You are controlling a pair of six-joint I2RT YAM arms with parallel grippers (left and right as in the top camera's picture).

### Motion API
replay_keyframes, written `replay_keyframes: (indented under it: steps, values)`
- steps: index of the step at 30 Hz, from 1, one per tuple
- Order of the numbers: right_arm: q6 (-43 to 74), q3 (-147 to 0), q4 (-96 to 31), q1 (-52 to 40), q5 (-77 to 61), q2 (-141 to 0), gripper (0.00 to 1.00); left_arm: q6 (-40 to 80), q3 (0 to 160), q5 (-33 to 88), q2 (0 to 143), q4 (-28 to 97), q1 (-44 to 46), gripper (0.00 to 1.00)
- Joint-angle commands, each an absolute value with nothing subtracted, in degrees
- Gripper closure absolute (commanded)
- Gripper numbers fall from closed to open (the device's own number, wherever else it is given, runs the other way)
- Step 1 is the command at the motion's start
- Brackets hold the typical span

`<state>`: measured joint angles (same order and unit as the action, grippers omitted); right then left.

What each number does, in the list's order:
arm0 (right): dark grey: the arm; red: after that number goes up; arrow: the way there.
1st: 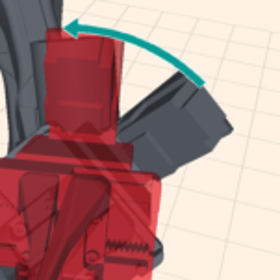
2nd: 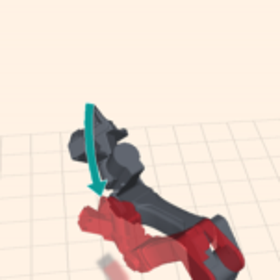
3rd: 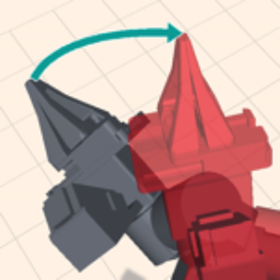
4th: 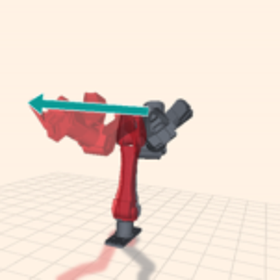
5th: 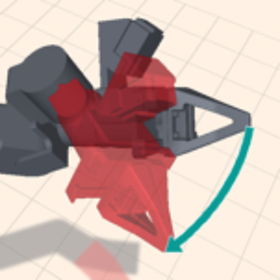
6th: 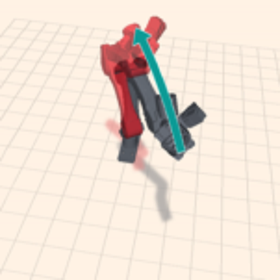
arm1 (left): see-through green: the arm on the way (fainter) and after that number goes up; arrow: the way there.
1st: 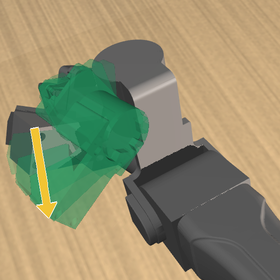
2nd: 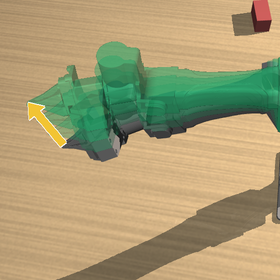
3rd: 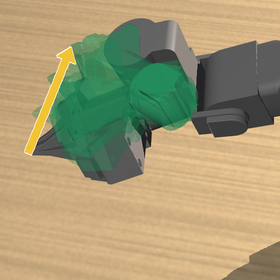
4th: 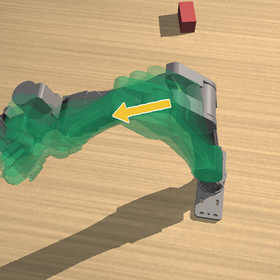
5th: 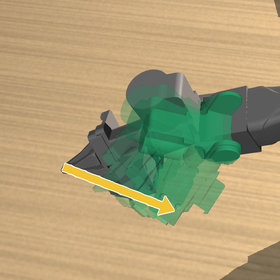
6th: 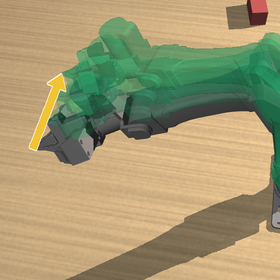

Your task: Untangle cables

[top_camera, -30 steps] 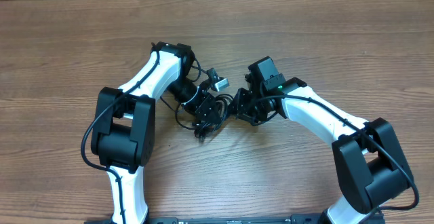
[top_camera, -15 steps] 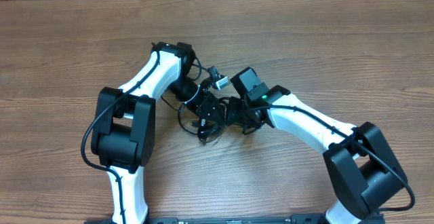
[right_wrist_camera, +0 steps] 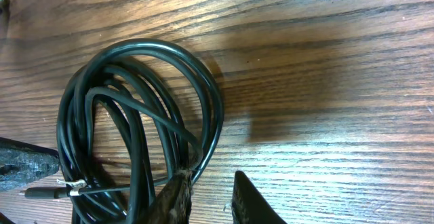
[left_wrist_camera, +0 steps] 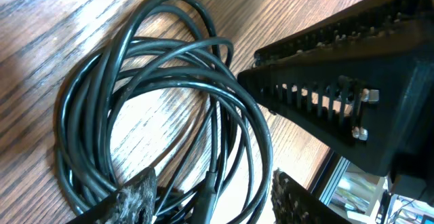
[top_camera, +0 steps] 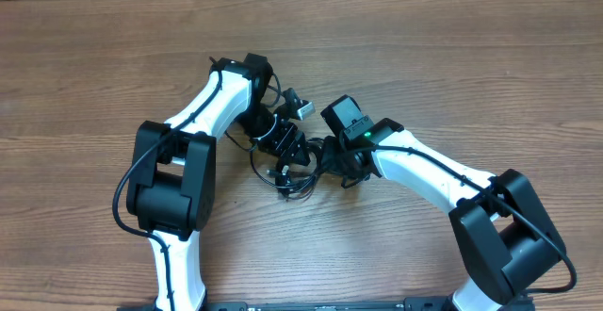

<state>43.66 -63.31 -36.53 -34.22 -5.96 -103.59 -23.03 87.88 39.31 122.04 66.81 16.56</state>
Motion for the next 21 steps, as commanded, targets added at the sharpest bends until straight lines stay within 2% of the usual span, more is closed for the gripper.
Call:
replay_keyframes:
  steps: [1, 6, 15, 16, 17, 21]
  values:
    - [43.9, -62.9, -36.8, -34.2, -5.2, -105.2, 0.81, -21.1, 89.0, 38.5, 121.0, 66.8, 16.8, 0.45]
    - [45.0, -62.9, -36.7, -33.6, -6.5, -106.7, 0.8, -19.6, 89.0, 38.3, 121.1, 65.2, 17.0, 0.45]
    - [42.9, -63.0, -33.8, -33.6, -8.7, -106.8, 0.8, -14.6, 88.2, 31.2, 121.2, 61.0, 17.0, 0.53]
    - [41.3, -63.0, -33.8, -33.2, -10.9, -106.7, 0.87, -13.9, 88.2, 29.3, 121.3, 60.8, 17.0, 0.54]
    - [40.5, -63.2, -34.0, -32.8, -12.3, -106.7, 0.89, -13.6, 88.2, 28.6, 121.3, 60.7, 17.0, 0.54]
    - [39.9, -63.5, -34.9, -30.3, -13.7, -106.7, 0.89, -13.7, 87.9, 26.8, 121.6, 60.6, 17.0, 0.55]
